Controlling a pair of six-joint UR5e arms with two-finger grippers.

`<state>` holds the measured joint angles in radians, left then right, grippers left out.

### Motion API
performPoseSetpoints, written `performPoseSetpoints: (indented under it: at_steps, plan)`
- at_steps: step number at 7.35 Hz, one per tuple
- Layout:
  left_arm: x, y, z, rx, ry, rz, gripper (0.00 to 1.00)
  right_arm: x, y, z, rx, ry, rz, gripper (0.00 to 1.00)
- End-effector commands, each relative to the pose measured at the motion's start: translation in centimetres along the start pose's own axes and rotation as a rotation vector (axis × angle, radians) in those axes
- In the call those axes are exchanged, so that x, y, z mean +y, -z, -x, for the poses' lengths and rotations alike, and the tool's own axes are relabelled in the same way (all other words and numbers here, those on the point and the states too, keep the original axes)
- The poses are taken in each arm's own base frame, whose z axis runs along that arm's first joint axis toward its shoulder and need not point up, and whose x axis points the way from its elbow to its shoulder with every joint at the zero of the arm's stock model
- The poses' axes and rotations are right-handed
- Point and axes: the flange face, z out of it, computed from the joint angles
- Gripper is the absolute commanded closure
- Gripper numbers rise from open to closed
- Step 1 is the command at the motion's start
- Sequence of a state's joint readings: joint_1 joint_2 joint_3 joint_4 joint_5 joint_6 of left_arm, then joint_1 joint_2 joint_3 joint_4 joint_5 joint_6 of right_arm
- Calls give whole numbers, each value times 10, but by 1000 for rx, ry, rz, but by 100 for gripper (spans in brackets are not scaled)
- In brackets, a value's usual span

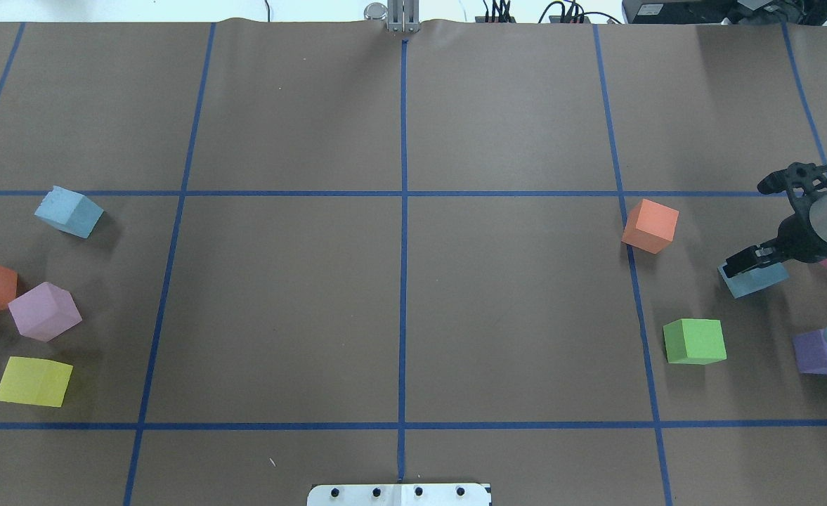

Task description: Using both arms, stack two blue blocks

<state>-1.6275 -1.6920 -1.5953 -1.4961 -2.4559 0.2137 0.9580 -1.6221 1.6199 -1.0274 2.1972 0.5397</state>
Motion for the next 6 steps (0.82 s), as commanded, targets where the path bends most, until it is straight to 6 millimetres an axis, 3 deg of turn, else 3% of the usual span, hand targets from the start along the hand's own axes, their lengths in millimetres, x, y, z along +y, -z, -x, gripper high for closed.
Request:
performPoseSetpoints:
  at_steps: [1,2,4,5,6]
  plan:
    - [0,0,0,0,1,0,2,1,-3,4,2,8,3,37]
    - [-1,0,-1,0,5,0,2,1,-3,5,1,10,3,37]
    - [-17,6,-15,-1,76,-13,2,-8,17,27,-23,19,-4,37]
    - [-41,3,-41,4,77,-10,2,-22,42,57,-10,-1,22,37]
    - [-53,-18,-65,15,34,23,2,-45,79,102,-11,-19,44,37]
